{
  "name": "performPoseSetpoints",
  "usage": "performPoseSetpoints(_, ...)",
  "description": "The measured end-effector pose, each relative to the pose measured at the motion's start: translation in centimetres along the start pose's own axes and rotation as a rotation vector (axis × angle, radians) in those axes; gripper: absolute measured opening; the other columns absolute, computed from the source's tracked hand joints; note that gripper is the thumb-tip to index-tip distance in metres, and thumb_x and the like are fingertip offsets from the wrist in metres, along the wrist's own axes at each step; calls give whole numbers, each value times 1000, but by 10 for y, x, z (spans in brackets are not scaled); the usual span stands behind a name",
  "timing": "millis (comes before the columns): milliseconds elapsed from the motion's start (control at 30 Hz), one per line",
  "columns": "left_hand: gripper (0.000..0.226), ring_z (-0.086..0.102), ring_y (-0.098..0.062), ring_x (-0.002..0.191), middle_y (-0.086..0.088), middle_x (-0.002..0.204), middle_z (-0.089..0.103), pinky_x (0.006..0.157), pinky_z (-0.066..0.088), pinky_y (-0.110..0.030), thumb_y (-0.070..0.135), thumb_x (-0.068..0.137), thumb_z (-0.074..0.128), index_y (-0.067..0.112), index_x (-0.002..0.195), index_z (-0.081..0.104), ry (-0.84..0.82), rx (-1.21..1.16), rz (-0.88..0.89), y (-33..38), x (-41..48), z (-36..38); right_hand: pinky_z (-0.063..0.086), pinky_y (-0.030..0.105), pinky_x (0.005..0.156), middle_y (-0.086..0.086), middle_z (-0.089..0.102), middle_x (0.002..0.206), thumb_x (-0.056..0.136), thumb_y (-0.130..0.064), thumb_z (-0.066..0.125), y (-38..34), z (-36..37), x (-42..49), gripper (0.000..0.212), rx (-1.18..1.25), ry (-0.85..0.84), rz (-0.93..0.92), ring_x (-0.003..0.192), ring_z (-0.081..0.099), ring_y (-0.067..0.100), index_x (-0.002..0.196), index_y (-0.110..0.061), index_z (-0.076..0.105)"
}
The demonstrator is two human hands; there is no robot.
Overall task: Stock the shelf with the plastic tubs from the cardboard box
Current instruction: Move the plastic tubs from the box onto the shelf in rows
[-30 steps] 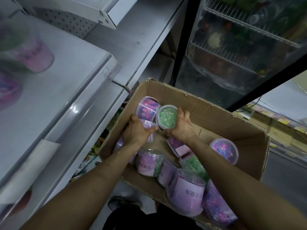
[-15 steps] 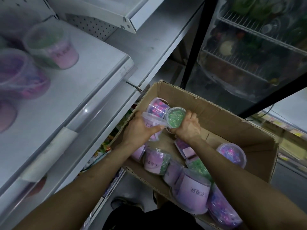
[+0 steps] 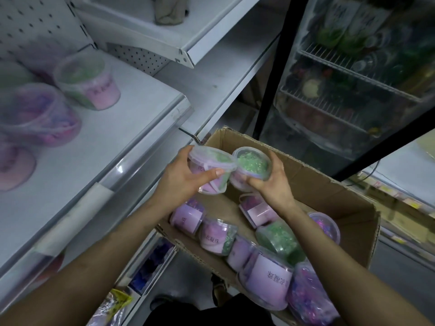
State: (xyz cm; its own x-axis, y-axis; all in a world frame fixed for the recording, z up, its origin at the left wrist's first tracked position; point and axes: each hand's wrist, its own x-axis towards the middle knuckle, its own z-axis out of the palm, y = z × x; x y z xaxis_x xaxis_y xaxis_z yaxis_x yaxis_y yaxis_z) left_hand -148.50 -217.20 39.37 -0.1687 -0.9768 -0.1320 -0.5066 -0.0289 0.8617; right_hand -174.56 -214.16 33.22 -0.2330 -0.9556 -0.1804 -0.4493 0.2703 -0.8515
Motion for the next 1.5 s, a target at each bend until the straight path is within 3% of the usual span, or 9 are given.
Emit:
performPoseSetpoints(133,85,65,-5,117,18,126,67,103,55,-41,73,64,85,39,135,53,50,-112,-8,7,-4,-26,47,16,103,-16,54,142,74,-47,92,-25,-10,0,113,230,-64,-28,120,58,-7,163,-26,26)
performPoseSetpoints(167,85,65,-6,118,17,127,68,104,54,-43,72,63,87,39,134,55,70,-142,-13,8,-6,-32,49,19,104,-20,55,138,74,-48,92,-32,-12,1,112,266,-87,-44,119,58,-11,163,-28,27)
performPoseSetpoints(300,83,67,-11,118,13,125,70,105,53,-47,71,60,89,38,130,58,158,-208,-14,17,-14,-59,51,43,111,-11,59,144,66,-61,89,-66,-11,7,112,308,-143,-128,128,61,6,159,-32,33)
performPoseSetpoints(533,76,68,-8,115,12,124,70,103,54,-39,52,67,89,29,132,57,289,-282,19,34,-52,-105,56,28,102,-18,62,131,74,-40,92,-130,3,-1,93,344,-196,-308,119,63,-3,152,-25,43)
performPoseSetpoints(700,72,69,-10,115,7,125,72,103,54,-37,39,71,91,22,131,55,397,-357,28,29,-105,-150,54,50,107,-10,66,132,65,-44,98,-176,32,-24,86,407,-275,-371,125,64,13,139,-33,55)
performPoseSetpoints(867,67,70,-10,112,10,121,73,90,57,-26,40,73,91,24,129,57,534,-387,25,12,-186,-197,57,38,102,-13,67,128,70,-38,94,-223,77,-70,80,408,-391,-469,118,66,6,140,-29,56)
performPoseSetpoints(1067,57,70,-6,109,8,118,73,85,55,-21,34,77,85,24,125,57,748,-412,-16,-22,-293,-237,58,37,99,-7,70,131,67,-45,92,-254,135,-140,83,422,-562,-485,121,68,13,140,-26,58)
performPoseSetpoints(1300,56,70,-3,100,6,117,72,76,55,-16,29,83,84,19,131,56,940,-376,-89,-60,-381,-259,59,25,87,-6,73,122,82,-20,88,-271,195,-212,59,424,-653,-479,110,71,10,134,-24,61)
performPoseSetpoints(1500,78,72,-13,107,3,119,72,88,61,-37,54,68,91,23,130,56,1007,-383,-177,-91,-415,-273,59,24,86,-6,74,120,80,-23,91,-285,235,-245,59,394,-716,-464,106,72,8,131,-22,63)
